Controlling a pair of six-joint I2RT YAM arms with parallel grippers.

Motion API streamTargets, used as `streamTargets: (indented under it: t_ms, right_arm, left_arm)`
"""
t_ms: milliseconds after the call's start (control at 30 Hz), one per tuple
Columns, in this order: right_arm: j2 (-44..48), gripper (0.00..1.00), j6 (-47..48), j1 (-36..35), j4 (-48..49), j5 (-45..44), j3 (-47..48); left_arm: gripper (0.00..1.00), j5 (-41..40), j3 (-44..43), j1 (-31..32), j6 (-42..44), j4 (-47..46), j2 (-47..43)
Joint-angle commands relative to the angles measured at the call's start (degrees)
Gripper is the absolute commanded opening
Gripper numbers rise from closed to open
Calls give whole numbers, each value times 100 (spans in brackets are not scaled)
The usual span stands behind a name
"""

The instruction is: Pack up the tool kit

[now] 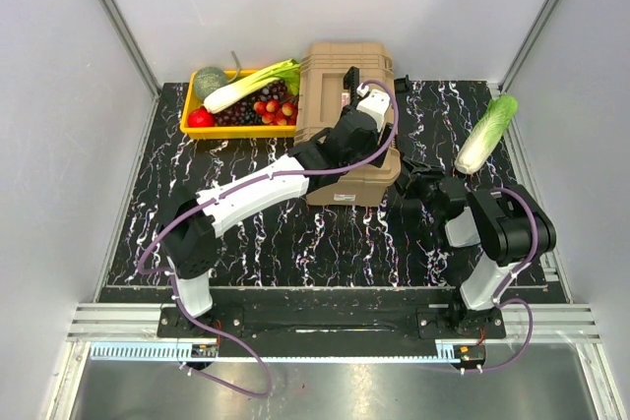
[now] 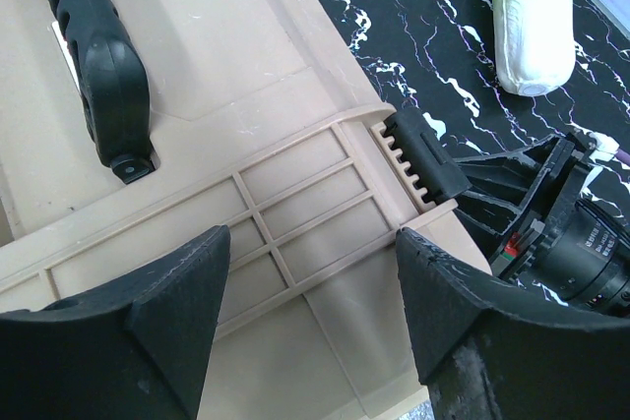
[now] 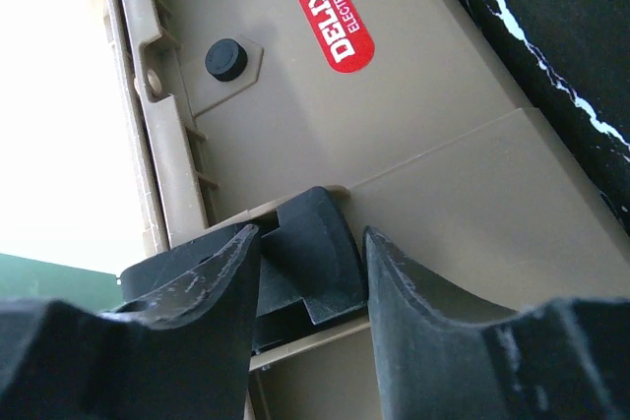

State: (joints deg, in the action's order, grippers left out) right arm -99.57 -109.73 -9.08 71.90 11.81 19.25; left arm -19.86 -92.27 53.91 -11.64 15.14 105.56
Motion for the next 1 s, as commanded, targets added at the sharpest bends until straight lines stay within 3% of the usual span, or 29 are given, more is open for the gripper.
streamTargets:
  t_ms: [0,333,700,967]
  right_arm:
    - [368,47,4,-173,1714,-83,194]
    - [1149,41,689,-173,792,49,448]
    - [2618,43,2359,-164,-2012,277,1239]
    - [2442,54,2720,-173,-1987,743,1433]
  left_arm:
    - [71,377,649,49,294,2934,879]
    - [71,369,675,49,285,2925,852]
    - [71,395,702,49,276,2925,861]
    - [71,404,702,49,276,2925,852]
